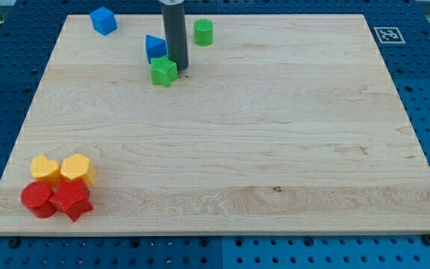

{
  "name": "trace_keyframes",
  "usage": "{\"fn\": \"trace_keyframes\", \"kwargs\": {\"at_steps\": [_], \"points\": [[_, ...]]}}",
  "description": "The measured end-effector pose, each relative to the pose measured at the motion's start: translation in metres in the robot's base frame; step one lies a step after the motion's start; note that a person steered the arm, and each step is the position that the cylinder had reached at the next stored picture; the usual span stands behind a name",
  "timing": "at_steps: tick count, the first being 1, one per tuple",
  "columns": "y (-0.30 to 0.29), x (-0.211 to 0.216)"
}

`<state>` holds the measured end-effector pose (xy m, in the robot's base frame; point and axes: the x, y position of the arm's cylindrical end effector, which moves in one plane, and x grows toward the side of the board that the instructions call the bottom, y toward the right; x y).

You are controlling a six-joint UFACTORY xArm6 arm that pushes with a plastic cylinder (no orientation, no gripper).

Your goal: Push the triangle into the cube

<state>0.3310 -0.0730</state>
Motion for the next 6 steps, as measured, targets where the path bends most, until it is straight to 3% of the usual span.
{"fn": "trace_keyframes", "kwargs": {"at_steps": [6], "points": [[-0.092, -0.044]]}}
